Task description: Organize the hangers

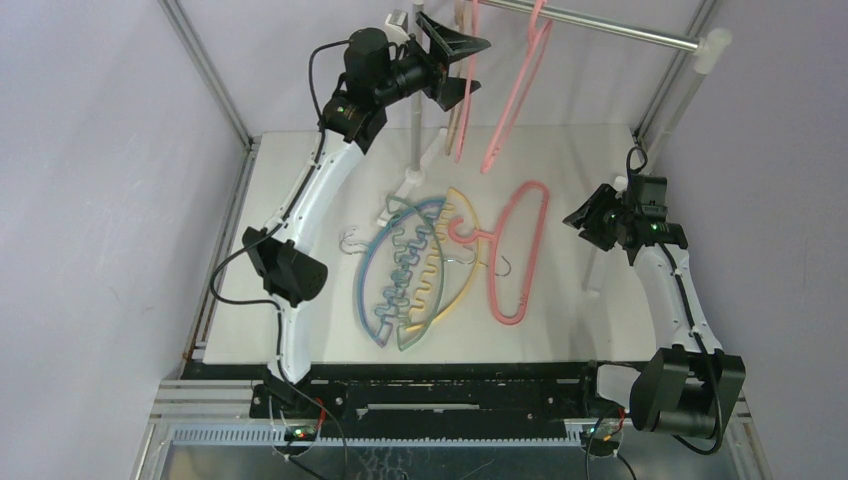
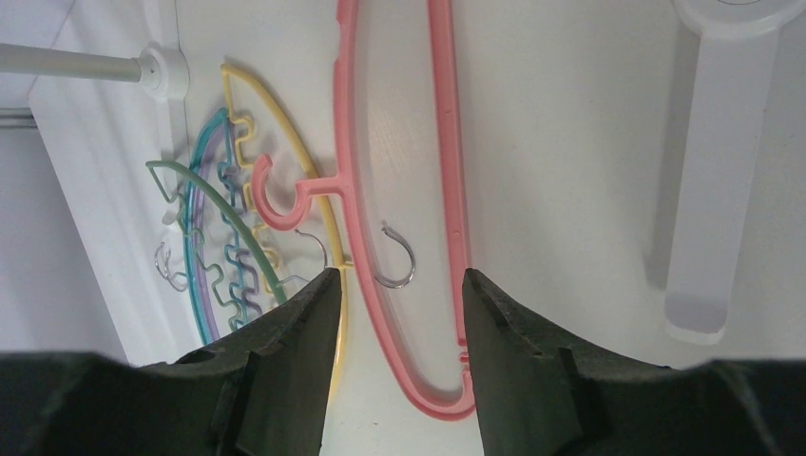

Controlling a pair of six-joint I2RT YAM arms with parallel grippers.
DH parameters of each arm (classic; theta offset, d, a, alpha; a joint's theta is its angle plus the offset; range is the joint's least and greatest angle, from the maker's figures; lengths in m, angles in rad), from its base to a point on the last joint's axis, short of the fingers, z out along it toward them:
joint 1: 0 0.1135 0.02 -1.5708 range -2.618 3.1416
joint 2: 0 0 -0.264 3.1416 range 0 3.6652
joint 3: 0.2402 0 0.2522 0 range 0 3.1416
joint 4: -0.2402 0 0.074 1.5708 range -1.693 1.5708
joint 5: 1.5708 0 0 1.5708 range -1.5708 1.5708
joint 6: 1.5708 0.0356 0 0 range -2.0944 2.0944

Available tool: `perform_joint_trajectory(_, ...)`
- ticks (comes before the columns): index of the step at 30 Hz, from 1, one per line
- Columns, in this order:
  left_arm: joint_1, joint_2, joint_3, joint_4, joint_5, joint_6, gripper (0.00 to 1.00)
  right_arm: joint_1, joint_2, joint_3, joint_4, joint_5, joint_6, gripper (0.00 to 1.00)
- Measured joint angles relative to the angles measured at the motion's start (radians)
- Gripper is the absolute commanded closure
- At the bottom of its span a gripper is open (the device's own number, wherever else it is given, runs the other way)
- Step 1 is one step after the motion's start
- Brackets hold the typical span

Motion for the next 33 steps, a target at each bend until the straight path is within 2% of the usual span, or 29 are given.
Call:
perform_joint_trajectory(11, 0.031, -0.1, -0.014, -0.164, -0.007, 0.234, 0.0, 0.0, 0.0, 0.0, 0.0, -0.003, 0.0, 0.42)
perform_joint_trajectory(19, 0.051, -0.211, -0.018, -0.341, -0.064, 0.493, 0.01, 0.027, -0.002, 0.0, -0.001, -0.003, 0.002, 0.42)
perform_joint_trajectory(23, 0.051, -0.293, -0.098, -0.436, -0.14, 0.654, 0.0, 0.107, -0.002, 0.0, 0.0, 0.012, 0.002, 0.42)
perform_joint_trajectory(26, 0.057, -0.377, -0.191, -0.489, -0.199, 0.757, 0.01, 0.214, 0.001, 0.0, -0.002, 0.033, 0.003, 0.42)
perform_joint_trajectory(33, 0.127, -0.679, -0.508, -0.515, -0.281, 0.899, 0.01, 0.399, 0.108, 0.017, -0.005, 0.081, 0.006, 0.44)
